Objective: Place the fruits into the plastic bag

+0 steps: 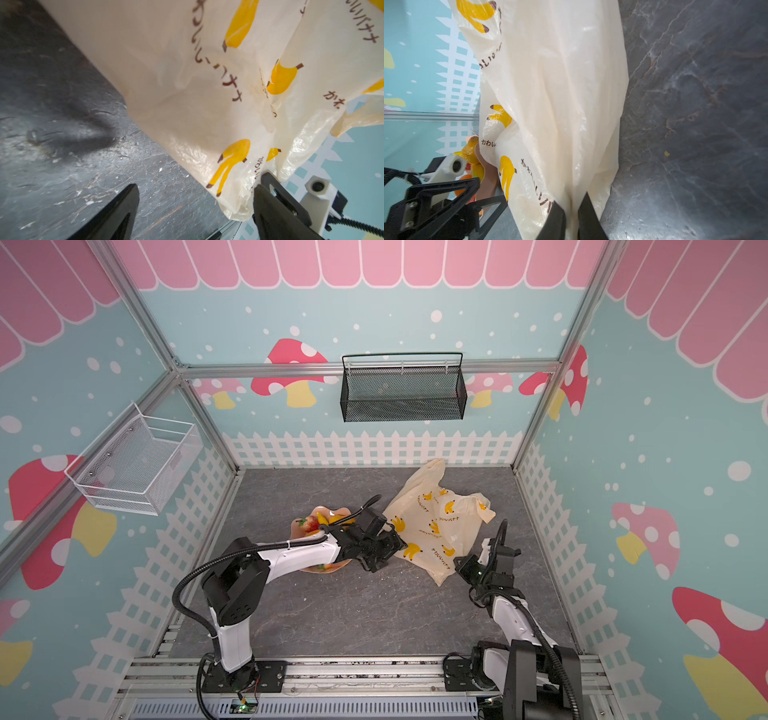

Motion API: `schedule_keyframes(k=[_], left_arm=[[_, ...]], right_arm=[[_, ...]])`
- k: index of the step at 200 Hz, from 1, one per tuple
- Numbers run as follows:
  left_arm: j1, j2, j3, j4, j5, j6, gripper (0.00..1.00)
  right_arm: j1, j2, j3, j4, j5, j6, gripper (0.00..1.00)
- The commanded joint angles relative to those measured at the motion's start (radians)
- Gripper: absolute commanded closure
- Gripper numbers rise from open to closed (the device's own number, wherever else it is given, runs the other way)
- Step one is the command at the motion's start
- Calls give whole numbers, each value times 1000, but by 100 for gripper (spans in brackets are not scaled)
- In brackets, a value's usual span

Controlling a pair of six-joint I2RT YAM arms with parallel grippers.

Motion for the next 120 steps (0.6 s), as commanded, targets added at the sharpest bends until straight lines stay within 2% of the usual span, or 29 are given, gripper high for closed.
schedule_keyframes(k=[1,33,62,97,110,120], left_arm=[[-6,14,22,33,-54,-75,13],[-5,58,56,65,-86,-87,14],[-1,118,130,72,-96,-56,22],[12,173,199,60,-79,-14,43],[24,178,211,53,-79,20,58],[37,179,226,35,-73,54,68]], right_arm=[[1,-49,-56,76,-21,177,89],[18,-120,-121,95,-42,302,90],[69,-202,-162,102,-39,410,90],[154,-269,-183,92,-24,511,90],[175,-283,-183,71,-24,527,90],[185,-294,-174,38,-35,523,85]])
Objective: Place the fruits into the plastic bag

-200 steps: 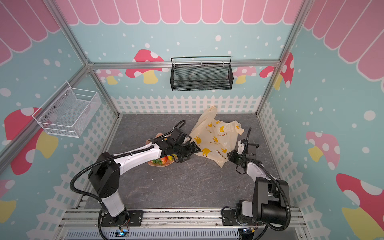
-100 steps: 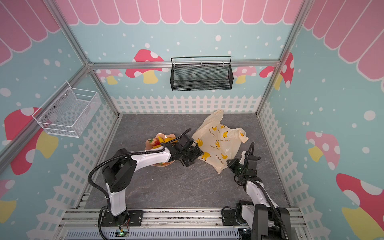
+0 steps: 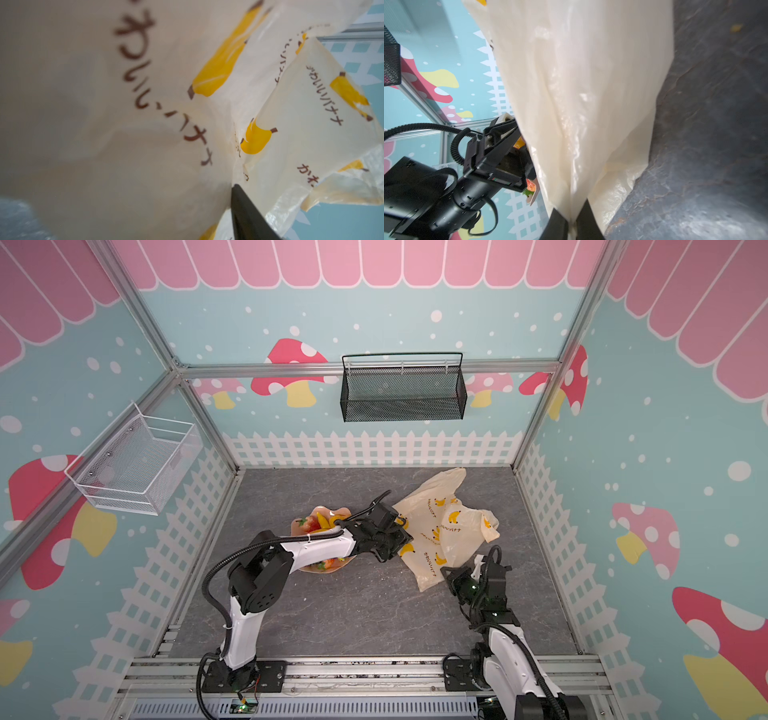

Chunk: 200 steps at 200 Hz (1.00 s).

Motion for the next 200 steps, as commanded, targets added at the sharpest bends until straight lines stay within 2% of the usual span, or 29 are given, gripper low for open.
schedule_keyframes(k=[1,10,30,47,67,89,118,160,182,200], left_arm=[[31,11,51,-25,-11,73,69],[43,18,74,-42,9,117,78],[74,49,145,-104,77,227,93],[101,88,227,-188,157,351,95],[129,134,349,-341,221,543,95],[153,187,493,-532,247,764,95],[173,268,678,-794,173,1000,96],[179,290,740,-869,83,1150,96],[179,300,769,-876,54,1197,96],[178,307,796,-878,47,1232,96]], right_arm=[[33,-31,-4,-39,-2,85,85],[37,-38,7,-71,-9,70,78],[36,-42,77,-198,2,-37,55],[36,-16,165,-315,32,-156,42],[37,49,299,-455,68,-334,32],[37,132,467,-608,135,-533,27],[37,221,683,-767,279,-745,25],[28,337,878,-848,485,-945,20],[-10,397,914,-839,511,-999,19],[-65,454,923,-797,455,-1039,17]])
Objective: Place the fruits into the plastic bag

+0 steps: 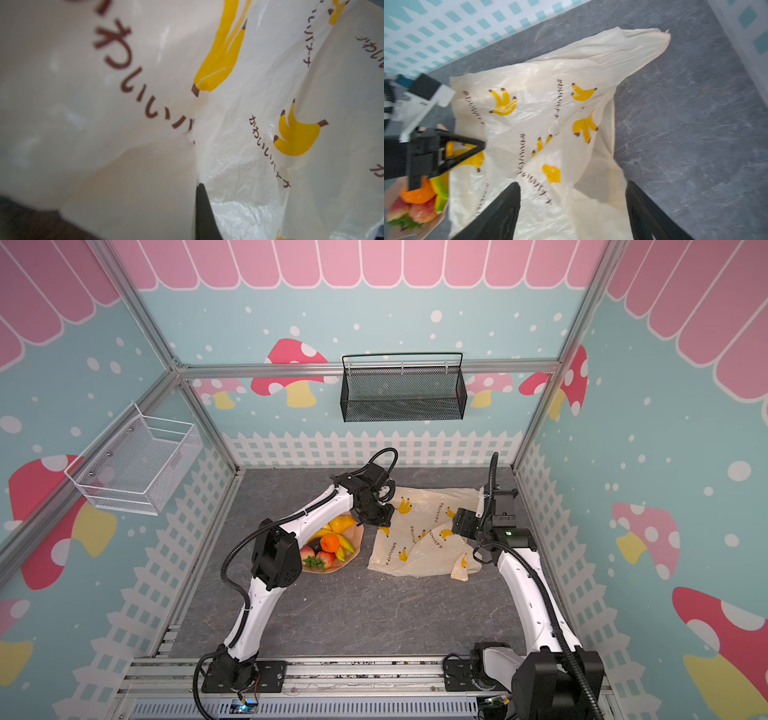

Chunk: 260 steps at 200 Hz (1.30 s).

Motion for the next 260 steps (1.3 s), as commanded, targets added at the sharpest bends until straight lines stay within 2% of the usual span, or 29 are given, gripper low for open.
schedule_keyframes(k=[1,27,47,76,90,101,113,126,141,150,166,172,176,191,202,227,236,251,260], left_arm=[[2,28,55,-51,-45,122,96],[-3,48,108,-50,-47,166,96],[-17,69,155,-57,-59,198,95],[-39,87,191,-38,-57,205,94],[-50,97,201,-9,-58,191,92],[-55,107,226,26,-57,161,89],[-57,126,271,72,-59,108,83],[-58,146,327,135,-46,50,76],[-67,176,408,207,-48,-10,63],[-74,194,472,228,-62,-36,43],[-64,199,564,229,-82,-101,21],[-53,178,566,235,-83,-145,7],[-45,160,557,238,-83,-173,1],[4,53,475,263,-74,-272,0],[35,-37,398,271,-69,-319,0],[44,-233,194,269,-71,-310,0],[27,-291,115,269,-64,-294,0],[-16,-381,-38,244,-89,-255,0],[-41,-435,-137,232,-132,-251,0]], right_arm=[[-59,65,23,-19,13,-122,17],[-101,142,17,41,-139,-170,16],[-101,150,-19,98,-302,-186,15],[-100,151,-94,142,-397,-172,15],[-87,139,-157,199,-492,-110,16],[-67,128,-197,222,-522,-58,19],[-38,97,-251,253,-534,33,24],[-11,38,-329,313,-552,170,33],[17,-48,-417,408,-540,343,50],[34,-114,-479,499,-520,473,59],[43,-196,-574,649,-463,678,73],[45,-217,-604,710,-436,756,76],[45,-225,-617,736,-420,787,78],[55,-247,-674,881,-318,948,84],[70,-237,-689,956,-243,1043,85],[146,-161,-655,1071,-86,1174,82],[193,-116,-611,1072,-26,1204,78],[259,-60,-565,1072,37,1264,65],[294,-30,-533,1066,55,1284,52]])
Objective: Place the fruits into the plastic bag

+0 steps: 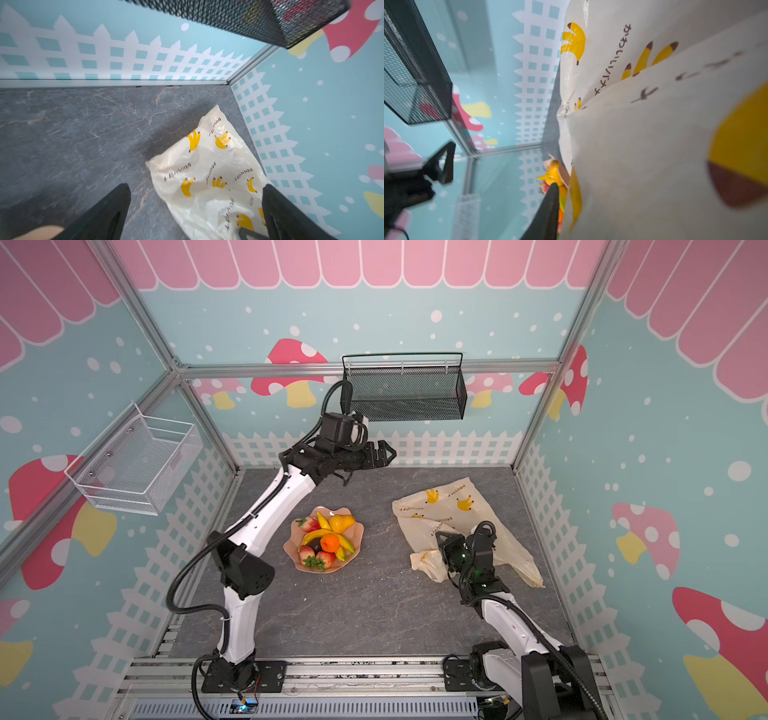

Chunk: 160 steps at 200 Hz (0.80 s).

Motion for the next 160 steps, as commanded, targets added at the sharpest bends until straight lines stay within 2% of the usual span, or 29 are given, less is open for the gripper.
schedule_keyframes(k=[1,14,29,52,80,104,123,135,147,160], left_arm=[[-99,-101,-199,-36,-52,8,0],[-127,-186,-353,-23,-90,-39,0],[-147,-279,-520,31,-96,-142,0],[-175,-410,-713,160,-102,-260,0],[-202,-483,-825,217,-90,-321,0],[-209,-487,-908,295,-7,-383,1],[-231,-469,-925,342,44,-407,2],[-251,-450,-913,343,49,-401,1],[-260,-427,-909,341,58,-401,1],[-260,-406,-902,337,74,-401,2]], right_arm=[[86,62,89,98,159,181,50],[113,73,132,52,156,171,35],[117,59,192,-74,123,103,28],[116,30,344,-380,98,-183,15],[115,42,513,-708,113,-536,13],[114,46,577,-824,132,-763,12],[115,76,652,-986,261,-971,14],[115,83,634,-1017,323,-1106,13],[115,83,596,-1035,411,-1172,14],[114,74,546,-1015,434,-1248,14]])
